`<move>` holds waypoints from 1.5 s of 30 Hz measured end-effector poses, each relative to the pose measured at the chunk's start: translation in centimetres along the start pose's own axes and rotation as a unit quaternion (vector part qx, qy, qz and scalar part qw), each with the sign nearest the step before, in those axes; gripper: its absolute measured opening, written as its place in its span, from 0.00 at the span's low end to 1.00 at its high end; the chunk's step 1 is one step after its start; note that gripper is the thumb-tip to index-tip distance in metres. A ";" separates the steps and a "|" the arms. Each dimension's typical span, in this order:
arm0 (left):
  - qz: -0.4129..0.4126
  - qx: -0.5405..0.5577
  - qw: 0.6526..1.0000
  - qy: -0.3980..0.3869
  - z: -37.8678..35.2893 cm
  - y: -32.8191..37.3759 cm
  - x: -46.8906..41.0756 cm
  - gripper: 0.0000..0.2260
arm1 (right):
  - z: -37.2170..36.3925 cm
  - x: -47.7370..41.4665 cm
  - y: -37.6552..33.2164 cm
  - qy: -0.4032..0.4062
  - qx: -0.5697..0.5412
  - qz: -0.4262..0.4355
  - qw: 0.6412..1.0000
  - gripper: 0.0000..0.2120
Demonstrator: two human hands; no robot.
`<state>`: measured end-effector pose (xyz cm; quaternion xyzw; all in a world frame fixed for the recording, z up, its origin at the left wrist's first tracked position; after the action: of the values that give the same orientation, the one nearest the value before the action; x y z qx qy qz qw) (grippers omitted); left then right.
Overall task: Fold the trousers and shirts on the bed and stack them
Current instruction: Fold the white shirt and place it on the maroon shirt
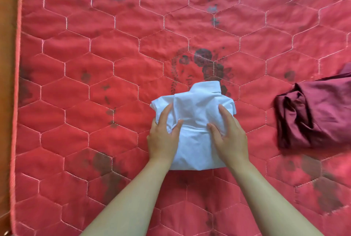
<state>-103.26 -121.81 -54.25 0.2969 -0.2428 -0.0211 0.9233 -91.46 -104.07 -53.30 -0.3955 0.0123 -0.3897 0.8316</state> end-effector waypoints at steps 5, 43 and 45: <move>-0.047 0.033 0.998 -0.008 -0.1 6.1 2.7 0.23 | 7.0 0.8 -0.1 0.043 0.004 0.001 0.999 0.26; -0.216 -0.292 0.931 -0.046 -31.6 28.0 10.2 0.25 | 27.2 -12.5 26.8 -0.031 0.234 0.123 0.964 0.27; -0.205 -0.294 0.932 -0.057 -31.0 28.5 10.6 0.26 | 28.4 -11.2 27.6 -0.033 0.218 0.082 0.972 0.29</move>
<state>-82.64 -83.59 -55.60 0.0540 -0.2116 -0.2971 0.9295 -72.33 -67.67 -55.38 -0.2153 -0.0685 -0.3004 0.9267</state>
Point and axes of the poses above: each hand's wrist, its own x-axis away from the middle knuckle, its own z-axis out of the back of the hand, y = z × x, the point moved 9 cm from there along -x, towards the middle knuckle, and after that the axes turned 2 degrees about z, right-handed, at the moved point
